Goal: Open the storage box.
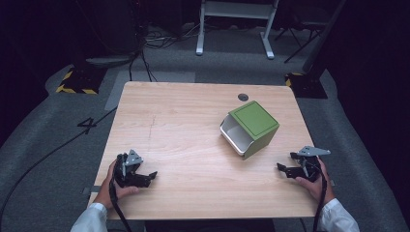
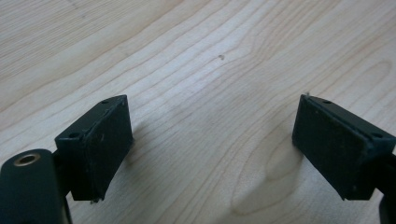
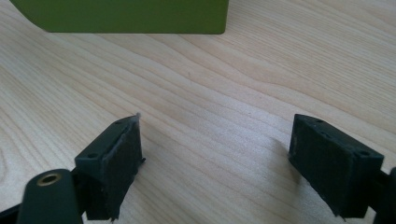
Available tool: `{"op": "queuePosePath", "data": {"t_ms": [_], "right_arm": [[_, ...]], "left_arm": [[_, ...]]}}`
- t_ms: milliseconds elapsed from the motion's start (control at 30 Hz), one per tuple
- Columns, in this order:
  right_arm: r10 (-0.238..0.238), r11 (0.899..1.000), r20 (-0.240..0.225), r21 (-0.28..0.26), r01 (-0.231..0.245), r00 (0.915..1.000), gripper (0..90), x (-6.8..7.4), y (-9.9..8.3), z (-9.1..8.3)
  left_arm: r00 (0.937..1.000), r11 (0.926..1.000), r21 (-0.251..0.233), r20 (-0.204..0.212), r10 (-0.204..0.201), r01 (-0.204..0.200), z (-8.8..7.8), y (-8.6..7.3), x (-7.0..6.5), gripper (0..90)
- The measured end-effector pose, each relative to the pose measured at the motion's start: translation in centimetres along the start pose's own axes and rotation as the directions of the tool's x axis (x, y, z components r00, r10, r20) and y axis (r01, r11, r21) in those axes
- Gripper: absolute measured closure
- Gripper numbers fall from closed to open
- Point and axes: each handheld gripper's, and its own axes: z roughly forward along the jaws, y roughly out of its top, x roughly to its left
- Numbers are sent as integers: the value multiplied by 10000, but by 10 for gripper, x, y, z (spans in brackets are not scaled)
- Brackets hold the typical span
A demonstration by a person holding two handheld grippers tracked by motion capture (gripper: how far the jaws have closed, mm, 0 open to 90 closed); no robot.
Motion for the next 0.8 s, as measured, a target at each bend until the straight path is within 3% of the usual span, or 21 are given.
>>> {"op": "queuePosePath", "data": {"t_ms": [300,367,467,500,567,667,700,733,767,800], "right_arm": [[-347,9994,-138,-22,347,9993,174,3,1,0],[-486,9988,-162,-77,485,9987,176,4,1,-1],[-514,9985,-589,-239,500,9969,195,9,5,-6],[-874,9951,-826,-528,832,9927,203,16,12,-11],[-1140,9913,-1031,-776,1063,9881,219,23,20,-18],[-1316,9883,-1287,-942,1200,9829,233,30,28,-22],[-1580,9841,-1442,-1039,1438,9769,241,39,36,-26],[-1580,9841,-1442,-1039,1438,9769,241,39,36,-26],[-1823,9790,-1624,-1216,1637,9698,249,47,43,-30],[-1823,9790,-1624,-1216,1637,9698,249,47,43,-30]], "left_arm": [[9999,9999,-22,58,-115,115,2,1,-2,119],[10000,10000,-9,27,18,-18,1,1,-1,119],[10000,10000,-40,69,-36,36,1,0,-2,119],[9999,10000,-33,93,-65,66,1,0,-2,119],[10000,10000,-13,83,-7,7,0,-1,-2,119],[10000,10000,-28,88,-23,24,-1,-2,-3,119],[10000,10000,-21,73,24,-24,-1,-2,-3,119],[10000,10000,-21,73,24,-24,-1,-2,-3,119],[10000,10000,-17,69,13,-13,-1,-2,-3,119],[10000,10000,-9,80,-19,19,-2,-2,-3,119]]}}
